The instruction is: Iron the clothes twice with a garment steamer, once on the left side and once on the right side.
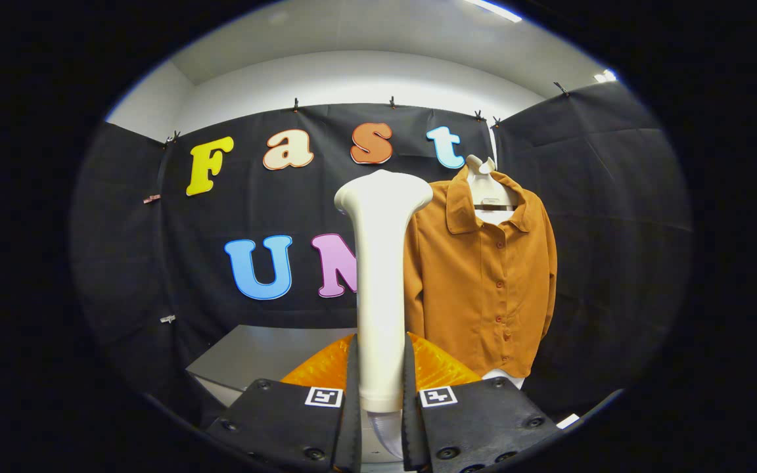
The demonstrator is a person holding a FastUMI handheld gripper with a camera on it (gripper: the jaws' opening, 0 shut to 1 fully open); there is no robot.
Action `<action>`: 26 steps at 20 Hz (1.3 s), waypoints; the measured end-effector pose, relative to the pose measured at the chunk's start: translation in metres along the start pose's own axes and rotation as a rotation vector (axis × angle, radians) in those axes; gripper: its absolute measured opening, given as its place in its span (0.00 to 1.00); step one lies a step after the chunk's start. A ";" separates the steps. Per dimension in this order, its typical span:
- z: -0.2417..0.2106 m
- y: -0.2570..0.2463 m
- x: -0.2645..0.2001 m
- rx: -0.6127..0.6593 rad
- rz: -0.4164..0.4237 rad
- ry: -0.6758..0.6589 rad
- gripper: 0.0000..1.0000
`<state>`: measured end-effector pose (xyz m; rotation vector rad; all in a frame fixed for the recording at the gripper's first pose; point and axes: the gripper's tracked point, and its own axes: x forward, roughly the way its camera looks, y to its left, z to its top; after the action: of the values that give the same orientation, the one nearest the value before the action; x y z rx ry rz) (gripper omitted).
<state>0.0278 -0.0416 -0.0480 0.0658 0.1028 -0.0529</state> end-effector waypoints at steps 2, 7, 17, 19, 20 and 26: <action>0.001 0.014 -0.002 0.009 0.012 -0.006 0.28; 0.016 0.035 -0.006 -0.009 0.030 -0.055 0.28; 0.028 0.049 -0.011 -0.031 0.065 -0.070 0.28; 0.031 0.047 -0.014 -0.019 0.056 -0.077 0.28; 0.033 0.046 -0.015 -0.020 0.053 -0.082 0.28; 0.037 0.042 -0.017 -0.022 0.048 -0.087 0.28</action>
<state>0.0169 -0.0010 -0.0069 0.0434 0.0147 -0.0067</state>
